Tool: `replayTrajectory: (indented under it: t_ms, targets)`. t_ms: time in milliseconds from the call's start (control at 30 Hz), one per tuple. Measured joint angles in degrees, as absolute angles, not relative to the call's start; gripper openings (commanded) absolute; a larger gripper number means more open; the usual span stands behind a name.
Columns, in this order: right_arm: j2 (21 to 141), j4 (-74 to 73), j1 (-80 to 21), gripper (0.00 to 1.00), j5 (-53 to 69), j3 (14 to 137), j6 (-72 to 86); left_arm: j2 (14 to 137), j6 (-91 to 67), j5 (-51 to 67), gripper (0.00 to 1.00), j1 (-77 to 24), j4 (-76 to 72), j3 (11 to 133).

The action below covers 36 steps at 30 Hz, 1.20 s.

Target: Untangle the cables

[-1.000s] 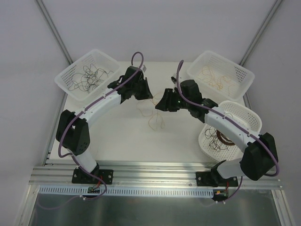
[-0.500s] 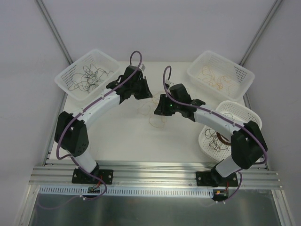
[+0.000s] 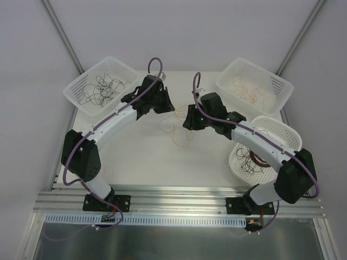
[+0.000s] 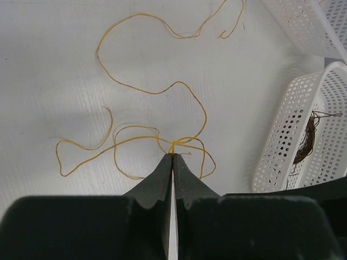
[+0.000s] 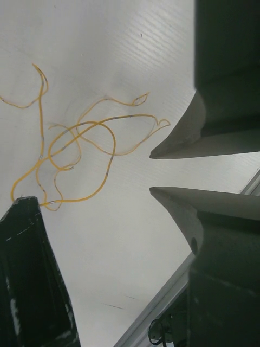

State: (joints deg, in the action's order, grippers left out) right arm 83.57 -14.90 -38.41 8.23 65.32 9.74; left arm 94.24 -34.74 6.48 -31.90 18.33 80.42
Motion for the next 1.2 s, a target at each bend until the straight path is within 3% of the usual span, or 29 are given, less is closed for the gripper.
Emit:
replayTrajectory:
  t_ms: [333,700,800,933,1000,1200]
  targets:
    - [80.7,-17.9,-37.8,0.37,4.9,66.2,5.5,94.2,-34.7,5.7,0.00,-31.9,18.3,80.4]
    - [85.7,-15.5,-35.2,0.37,5.5,64.8,3.7,92.6,-34.3,5.7,0.00,-31.9,18.6,78.8]
    - [87.7,-14.3,-35.0,0.30,6.0,64.8,3.6,92.3,-34.3,5.8,0.00,-31.9,18.6,78.8]
    - [90.0,-12.5,-34.9,0.08,6.9,64.6,3.7,91.5,-34.3,6.0,0.00,-31.9,18.7,78.2]
    - [90.2,-11.9,-34.6,0.02,7.1,64.1,3.9,90.8,-34.1,6.2,0.00,-31.9,18.8,77.8]
    - [90.1,-10.7,-29.6,0.01,7.7,62.4,5.0,87.5,-31.0,12.0,0.00,-31.9,18.8,75.5]
